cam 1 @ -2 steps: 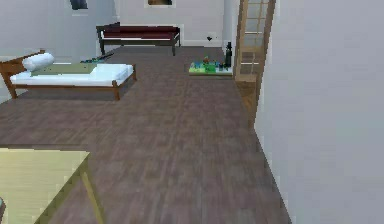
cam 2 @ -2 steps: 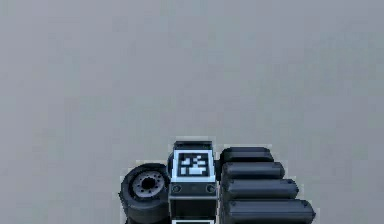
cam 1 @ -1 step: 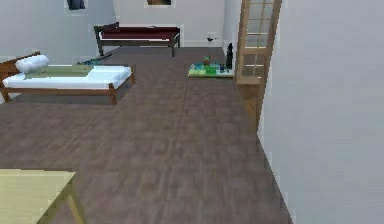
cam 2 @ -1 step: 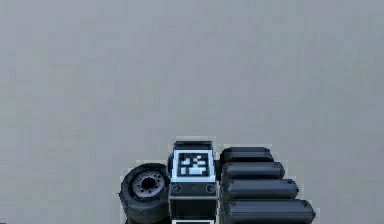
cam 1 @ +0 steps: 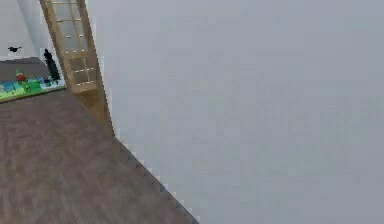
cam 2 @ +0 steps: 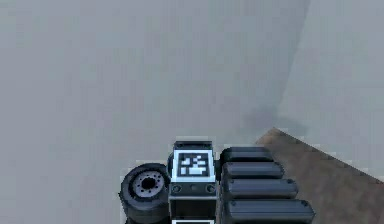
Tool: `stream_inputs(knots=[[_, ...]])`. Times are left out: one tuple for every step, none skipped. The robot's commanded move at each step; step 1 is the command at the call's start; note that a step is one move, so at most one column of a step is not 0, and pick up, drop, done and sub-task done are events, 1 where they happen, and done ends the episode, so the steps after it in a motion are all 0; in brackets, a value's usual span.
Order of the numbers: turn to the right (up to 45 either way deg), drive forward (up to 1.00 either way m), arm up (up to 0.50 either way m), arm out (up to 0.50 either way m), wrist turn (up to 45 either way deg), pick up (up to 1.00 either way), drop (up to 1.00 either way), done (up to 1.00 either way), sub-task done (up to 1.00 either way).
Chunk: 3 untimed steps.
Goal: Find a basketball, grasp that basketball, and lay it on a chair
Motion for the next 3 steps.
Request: stream_inputs(knots=[[45.0,0.0,0.0,0.0,0.0,0.0,0.0,0.0,0.0],[45.0,0.0,0.0,0.0,0.0,0.0,0.0,0.0,0.0],[21.0,0.0,0.0,0.0,0.0,0.0,0.0,0.0,0.0]])
